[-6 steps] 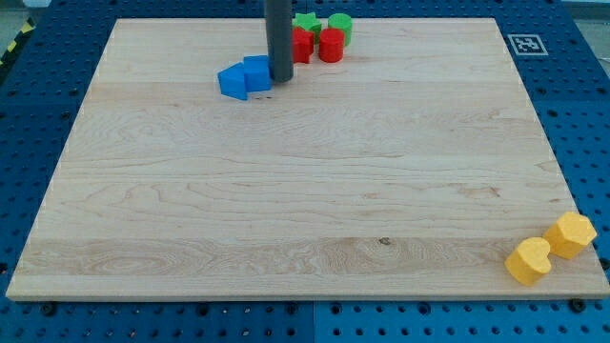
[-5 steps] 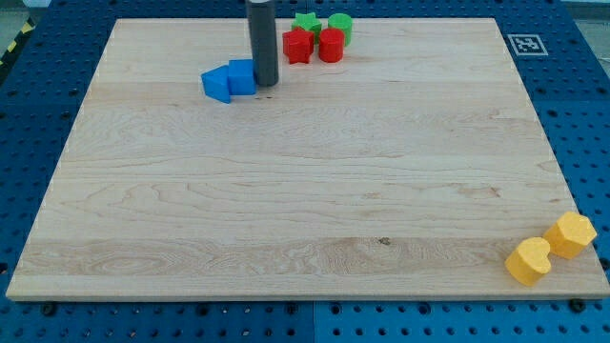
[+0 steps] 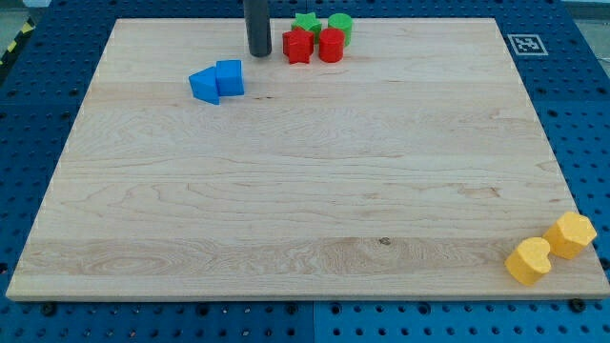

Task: Push the green star and green circle right a bit

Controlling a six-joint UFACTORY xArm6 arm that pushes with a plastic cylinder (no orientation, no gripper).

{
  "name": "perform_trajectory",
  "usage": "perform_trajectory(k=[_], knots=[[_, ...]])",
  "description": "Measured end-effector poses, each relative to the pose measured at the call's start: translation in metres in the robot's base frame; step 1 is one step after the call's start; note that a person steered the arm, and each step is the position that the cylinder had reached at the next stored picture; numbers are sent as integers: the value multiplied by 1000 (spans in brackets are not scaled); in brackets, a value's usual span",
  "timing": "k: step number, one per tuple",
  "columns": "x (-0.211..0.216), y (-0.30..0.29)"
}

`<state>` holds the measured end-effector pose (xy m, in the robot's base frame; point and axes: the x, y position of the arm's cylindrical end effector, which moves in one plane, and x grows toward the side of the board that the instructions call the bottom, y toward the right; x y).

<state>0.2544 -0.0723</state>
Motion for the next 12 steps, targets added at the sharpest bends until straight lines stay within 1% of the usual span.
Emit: perform_trajectory(k=[1,3,4,6,8,10,12], knots=[[-17,1],[-21,40],[-22,44],[-27,21],[-46,28],[-34,67],[-34,108]])
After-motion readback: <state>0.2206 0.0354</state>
